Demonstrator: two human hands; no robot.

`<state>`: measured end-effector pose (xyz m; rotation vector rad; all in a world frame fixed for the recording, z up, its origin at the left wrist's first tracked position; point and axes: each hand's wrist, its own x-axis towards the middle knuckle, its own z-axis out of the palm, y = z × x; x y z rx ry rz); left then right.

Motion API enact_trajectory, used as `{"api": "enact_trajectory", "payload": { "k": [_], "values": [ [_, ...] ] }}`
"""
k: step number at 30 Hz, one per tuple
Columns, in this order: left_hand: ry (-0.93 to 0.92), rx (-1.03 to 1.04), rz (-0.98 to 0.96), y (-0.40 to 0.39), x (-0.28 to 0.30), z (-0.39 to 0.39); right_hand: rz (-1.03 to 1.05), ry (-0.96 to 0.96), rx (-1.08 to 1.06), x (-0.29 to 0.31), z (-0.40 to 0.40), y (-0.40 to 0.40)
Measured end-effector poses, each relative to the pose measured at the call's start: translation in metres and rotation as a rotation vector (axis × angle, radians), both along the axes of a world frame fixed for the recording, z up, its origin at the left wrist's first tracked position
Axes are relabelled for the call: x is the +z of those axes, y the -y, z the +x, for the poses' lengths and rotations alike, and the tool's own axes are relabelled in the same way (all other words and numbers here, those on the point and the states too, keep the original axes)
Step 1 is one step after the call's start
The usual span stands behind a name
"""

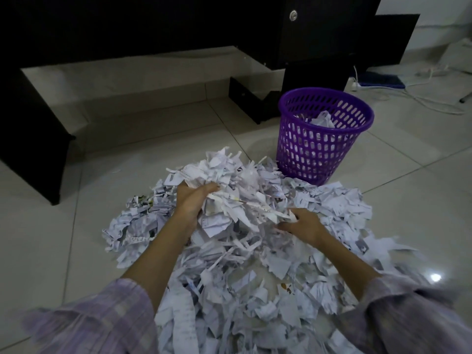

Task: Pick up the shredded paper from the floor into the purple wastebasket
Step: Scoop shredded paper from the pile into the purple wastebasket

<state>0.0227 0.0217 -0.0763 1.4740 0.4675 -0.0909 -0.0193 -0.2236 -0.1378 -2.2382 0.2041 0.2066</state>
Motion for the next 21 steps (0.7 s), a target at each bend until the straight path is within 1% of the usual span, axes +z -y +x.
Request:
{"api": "enact_trajectory", "payload": {
  "k": [2,5,7,9,12,14,16,19,21],
  "values": [
    [-0.010,-0.009,-0.023,0.001,-0.003,0.000,0.032,-0.001,-0.100,0.001,0.001,0.002],
    [-0.041,-0.025,-0.117,0.000,-0.001,-0.001,0.100,-0.017,-0.281,0.002,0.005,0.009],
    [-0.052,-0.053,-0.126,-0.002,0.002,-0.001,0.084,-0.022,-0.332,0.001,0.007,0.018],
    [-0.033,-0.069,-0.083,-0.005,0.006,-0.002,0.143,-0.071,-0.286,0.002,0.008,0.024],
    [-0.028,-0.099,-0.022,-0.003,0.008,-0.006,0.268,-0.183,-0.114,0.014,0.008,0.020],
    [-0.017,-0.121,0.013,0.002,0.006,-0.010,0.328,-0.166,-0.019,0.024,0.008,0.010],
    [-0.022,-0.150,0.015,0.010,0.004,-0.013,0.438,-0.151,0.048,0.031,0.009,-0.004],
    [0.006,-0.196,0.009,0.023,0.003,-0.018,0.675,-0.222,0.066,0.034,0.015,-0.021],
    [0.026,-0.225,0.076,0.028,-0.002,-0.015,0.740,-0.271,0.059,0.036,0.019,-0.028]
  ]
}}
